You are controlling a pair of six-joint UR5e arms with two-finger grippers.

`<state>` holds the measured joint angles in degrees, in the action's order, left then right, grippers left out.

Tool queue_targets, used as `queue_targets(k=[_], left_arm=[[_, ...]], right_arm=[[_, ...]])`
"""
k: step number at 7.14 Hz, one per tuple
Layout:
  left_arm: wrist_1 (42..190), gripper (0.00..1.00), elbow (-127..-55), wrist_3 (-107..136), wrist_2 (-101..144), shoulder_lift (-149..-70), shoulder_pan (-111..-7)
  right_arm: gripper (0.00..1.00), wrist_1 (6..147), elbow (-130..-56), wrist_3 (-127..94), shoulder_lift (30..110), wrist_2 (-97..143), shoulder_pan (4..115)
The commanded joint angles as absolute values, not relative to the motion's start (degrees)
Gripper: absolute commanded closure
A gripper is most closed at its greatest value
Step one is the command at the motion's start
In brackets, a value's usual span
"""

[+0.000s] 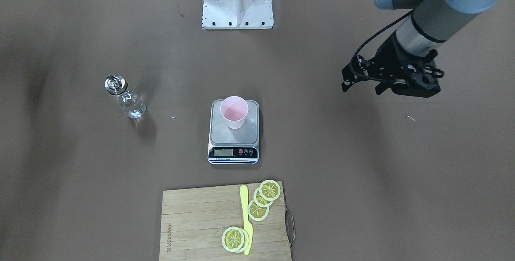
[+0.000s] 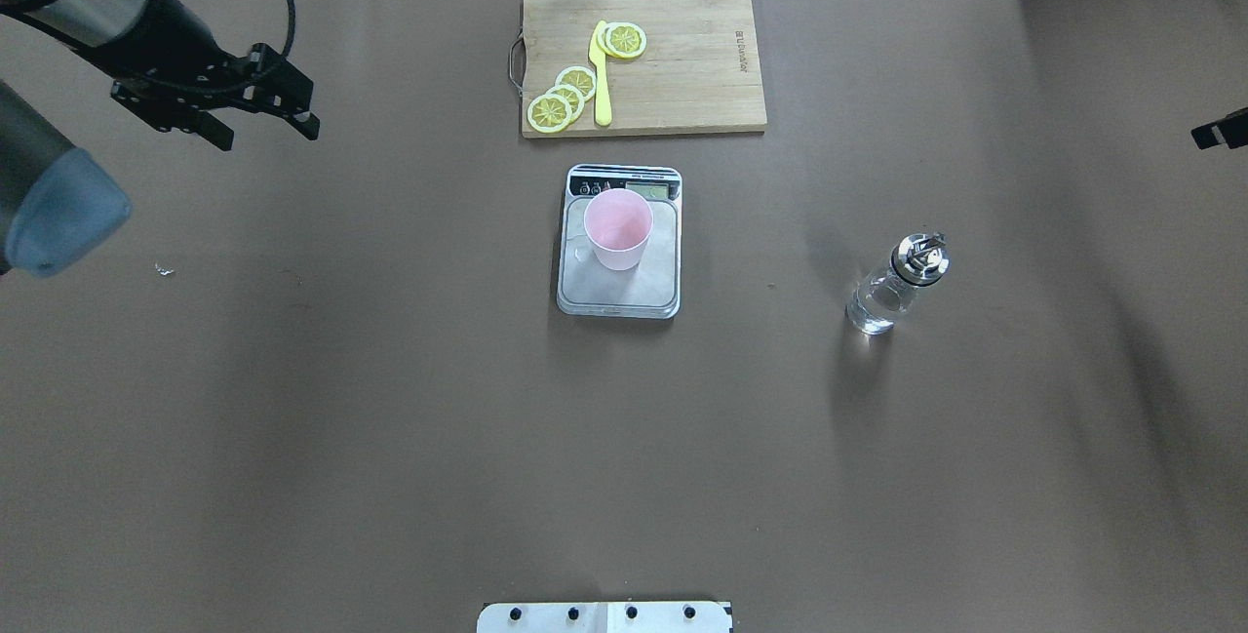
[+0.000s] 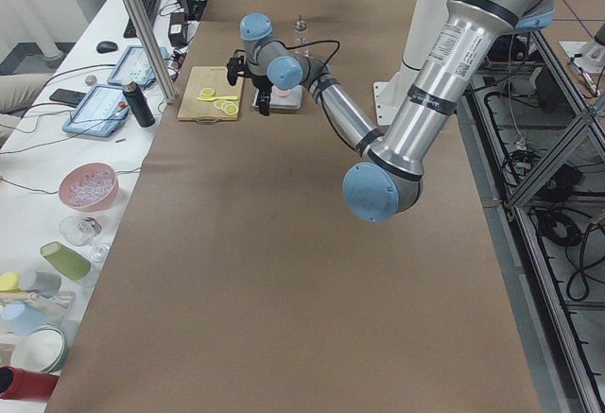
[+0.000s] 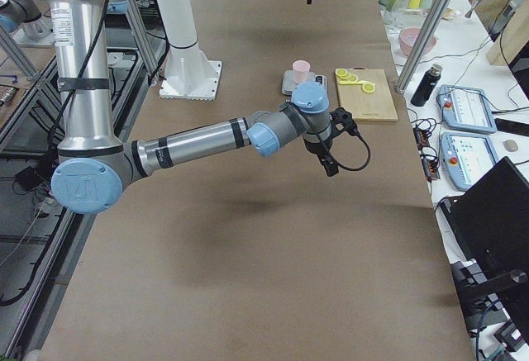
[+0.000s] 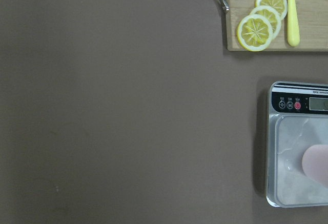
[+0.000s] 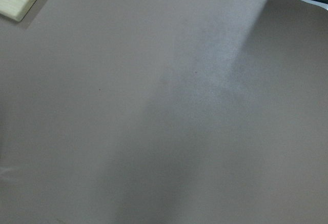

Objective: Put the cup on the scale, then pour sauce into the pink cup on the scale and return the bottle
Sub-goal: 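Withdraw the left gripper away from the scale while the right arm moves in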

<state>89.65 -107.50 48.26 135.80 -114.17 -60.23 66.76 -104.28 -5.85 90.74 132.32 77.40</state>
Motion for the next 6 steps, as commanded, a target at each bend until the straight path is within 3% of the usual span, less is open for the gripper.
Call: queue_targets(k=[1,3,4,6], left_arm=[[89.65,0.03,-108.02,42.64,137.02,-110.40,-64.24],[89.91,0.04,-111.08,42.01,137.02,-106.98,-65.04],[90.00,0.04,-111.44,42.01,137.02,-106.44,-65.47],[90.09,0.04,-111.62,42.01,137.02,-106.26,-65.74]], right_arm=[[0.00,54.95,-103.98,-7.98,97.02,135.50,77.26],[0.01,42.53,-103.63,-17.71,99.21,137.28,76.30],[0.01,29.66,-101.97,-17.93,102.45,136.42,75.16],[0.00,17.02,-96.18,-18.02,102.66,133.61,73.58]])
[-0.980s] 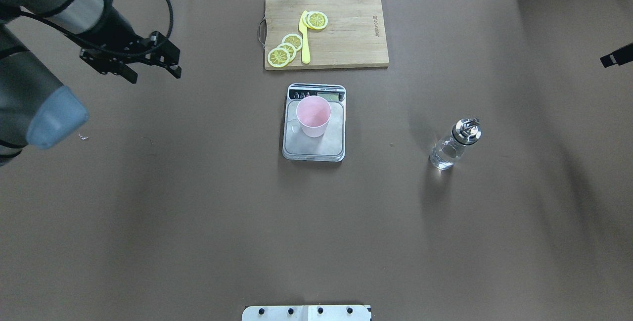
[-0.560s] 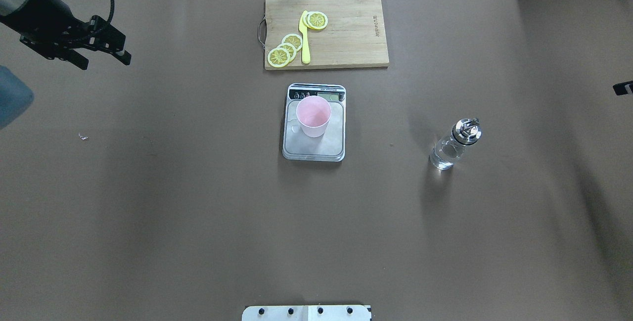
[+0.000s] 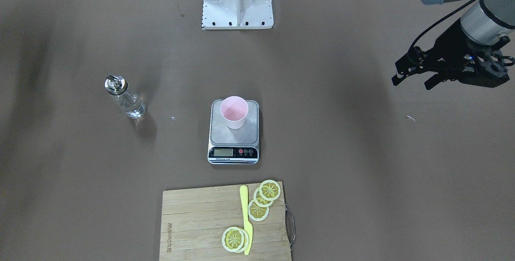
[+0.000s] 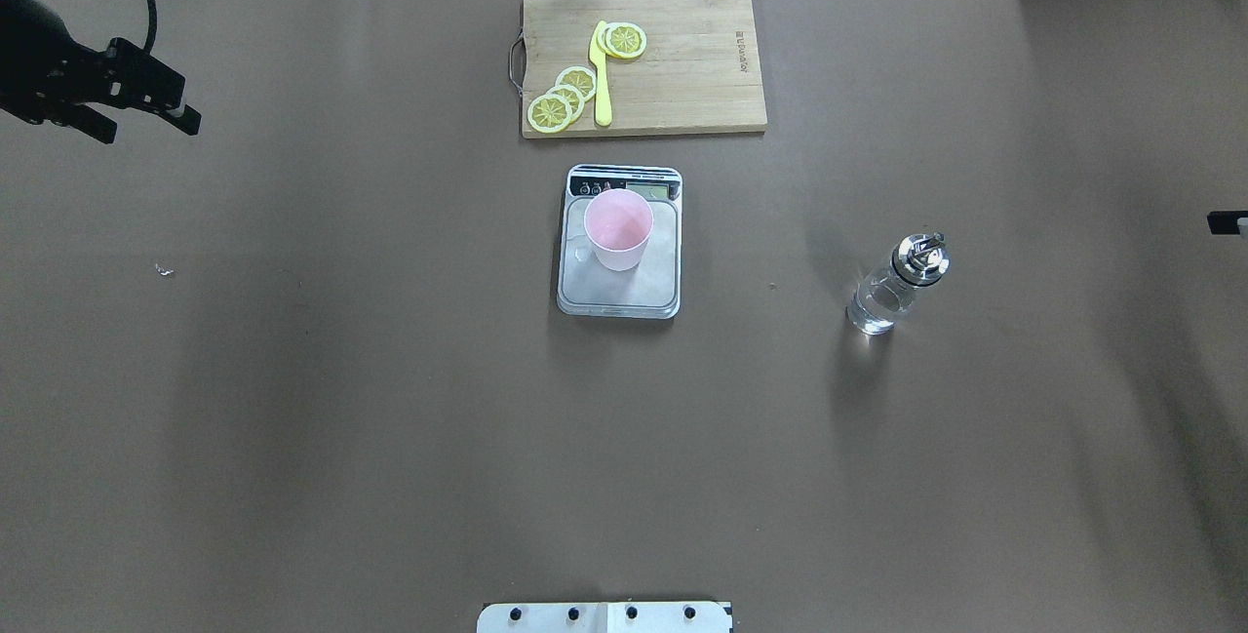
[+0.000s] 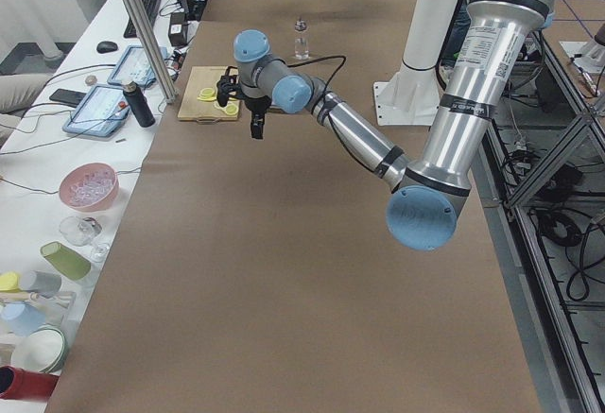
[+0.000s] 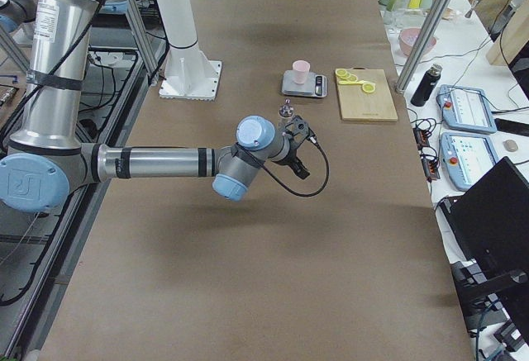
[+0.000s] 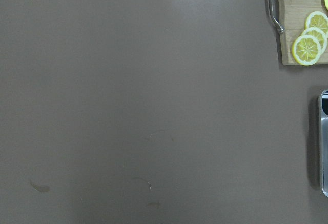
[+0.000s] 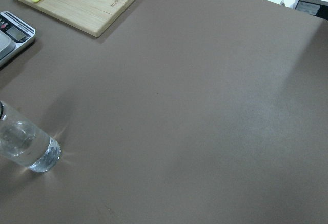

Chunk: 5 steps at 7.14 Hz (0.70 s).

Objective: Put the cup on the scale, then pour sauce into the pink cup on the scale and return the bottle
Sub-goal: 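Withdraw the left gripper away from the scale while the right arm moves in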

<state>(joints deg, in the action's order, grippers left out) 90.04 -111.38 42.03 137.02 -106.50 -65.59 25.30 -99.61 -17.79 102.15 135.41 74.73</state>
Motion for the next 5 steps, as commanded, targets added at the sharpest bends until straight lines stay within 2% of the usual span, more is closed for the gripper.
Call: queue_targets(k=[1,5], left_arm=[[90.00,0.05,-111.80,42.01,137.02,-106.26,-65.74],[89.82,0.05,-112.06,42.10,136.93,-106.26,-65.74]], right_arm=[[0.00,9.83,-92.93,-18.02,102.48,129.33,70.35],[0.00,2.64,-93.07,-28.29,101.78,114.65,55.68]])
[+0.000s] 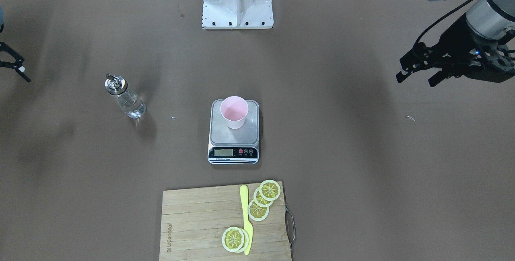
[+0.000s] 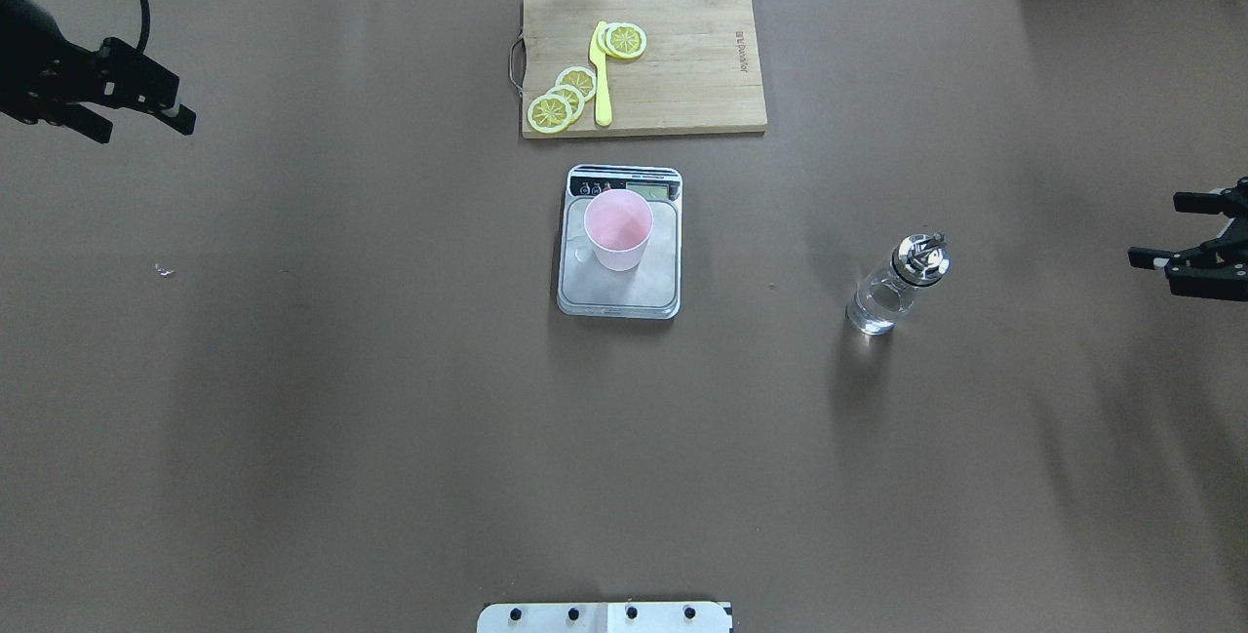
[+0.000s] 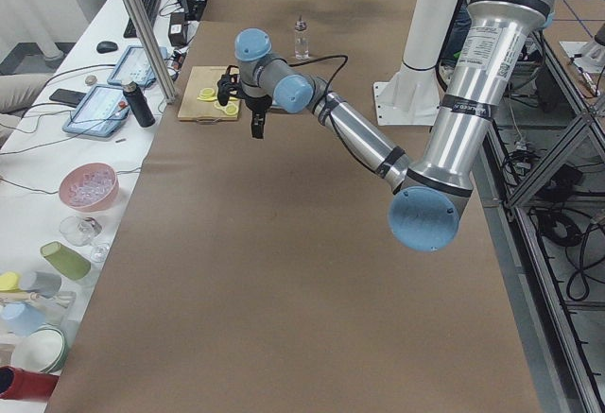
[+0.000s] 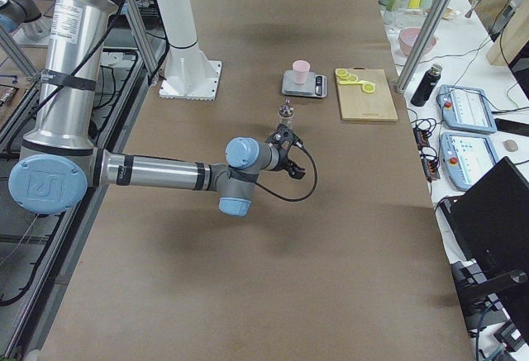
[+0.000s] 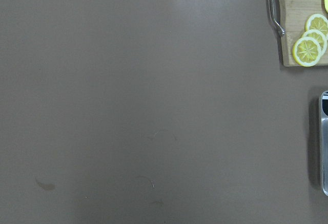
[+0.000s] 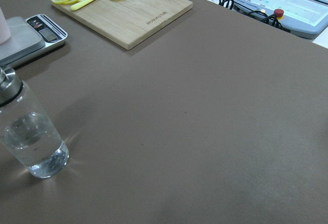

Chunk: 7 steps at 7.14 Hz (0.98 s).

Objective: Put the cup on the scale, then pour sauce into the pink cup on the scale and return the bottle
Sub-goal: 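Move the right gripper toward the glass sauce bottle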

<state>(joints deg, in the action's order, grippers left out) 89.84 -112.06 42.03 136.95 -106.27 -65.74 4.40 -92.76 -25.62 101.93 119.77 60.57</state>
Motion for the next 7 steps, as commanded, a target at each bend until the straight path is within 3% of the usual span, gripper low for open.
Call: queue_targets(k=[1,4,7], left_arm=[[89.82,0.05,-112.15,42.10,136.93,-106.26,-65.74],[89.82,0.05,-112.06,42.10,136.93,-106.35,-65.74],[89.82,0.05,-111.80,42.10,136.85,-106.43,-65.66]], right_arm=[[0.00,2.64,-93.77,-29.08,101.78,110.09,52.15],[0.00,2.64,-95.00,-30.58,101.78,101.46,44.86],[0.00,2.64,-95.89,-31.03,99.77,85.29,29.49]])
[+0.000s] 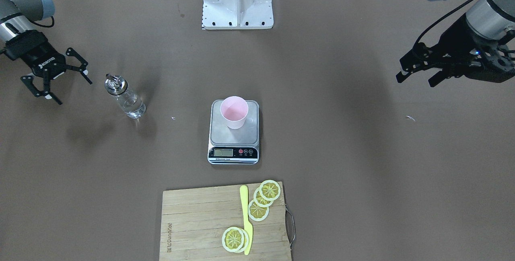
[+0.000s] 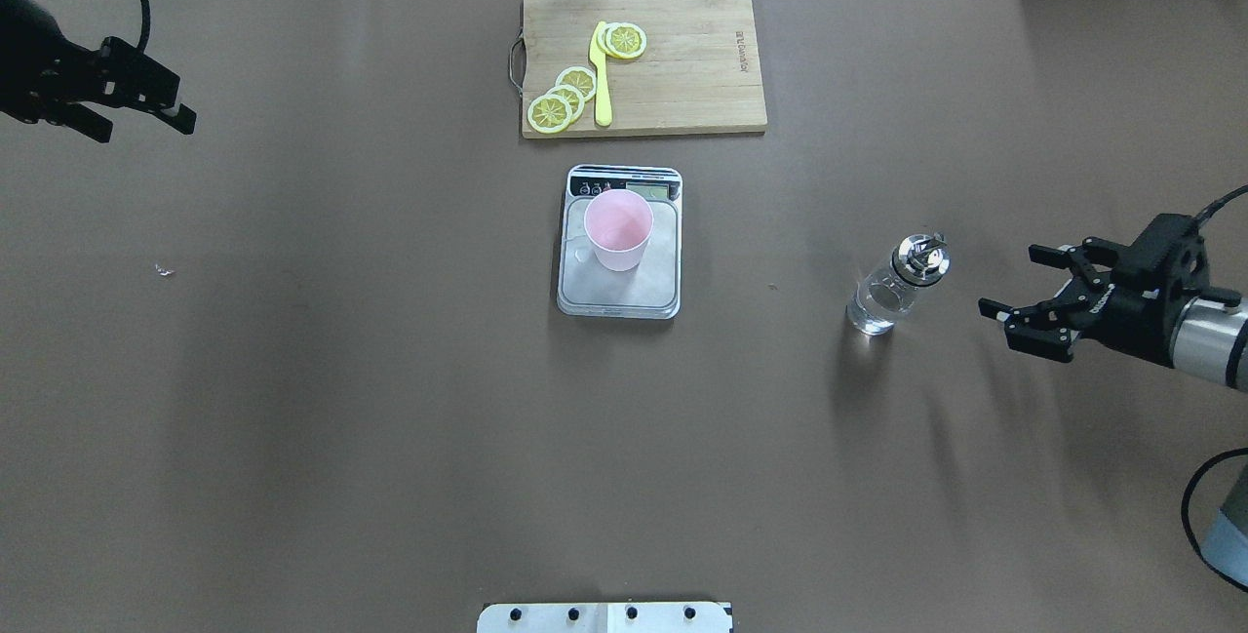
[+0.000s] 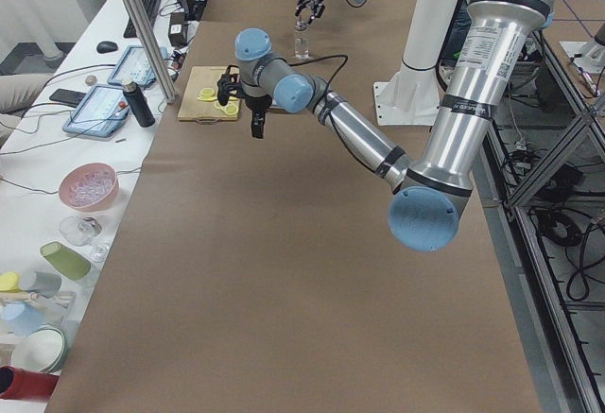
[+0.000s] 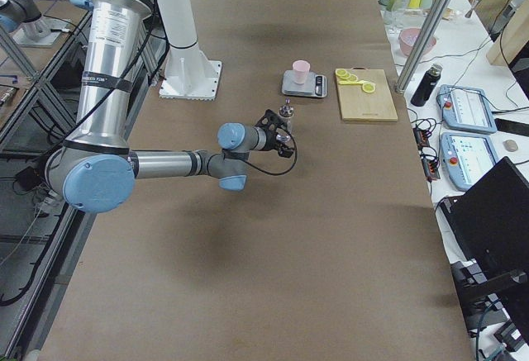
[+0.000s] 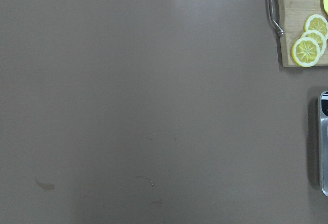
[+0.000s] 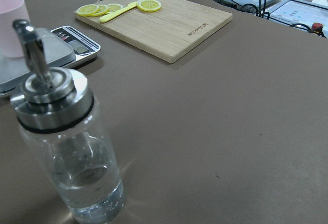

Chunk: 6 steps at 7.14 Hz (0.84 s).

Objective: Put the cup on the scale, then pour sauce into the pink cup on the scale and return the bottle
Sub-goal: 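Move the right gripper toward the glass sauce bottle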

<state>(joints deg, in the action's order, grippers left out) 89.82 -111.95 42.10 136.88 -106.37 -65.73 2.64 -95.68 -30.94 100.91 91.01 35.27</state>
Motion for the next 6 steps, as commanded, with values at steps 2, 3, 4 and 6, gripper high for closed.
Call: queue_targets(k=[2,3,4,6], left_arm=[[89.82,0.05,-111.80,42.10,136.93,-106.44,-65.74],[89.82,0.05,-111.80,42.10,136.85,-106.44,-65.74],[89.82,0.05,-111.80,42.10,136.85,-106.44,-65.74],[89.82,0.05,-111.80,42.10,136.85,-106.44,-65.74]], right_arm=[[0.01,2.72,-95.54,-31.03,97.14,83.76,25.33],[0.01,2.72,-95.36,-30.85,96.86,82.37,24.27],[0.01,2.81,-95.36,-30.41,96.51,80.53,24.17],[0.01,2.99,-95.10,-30.15,96.50,80.07,24.35]])
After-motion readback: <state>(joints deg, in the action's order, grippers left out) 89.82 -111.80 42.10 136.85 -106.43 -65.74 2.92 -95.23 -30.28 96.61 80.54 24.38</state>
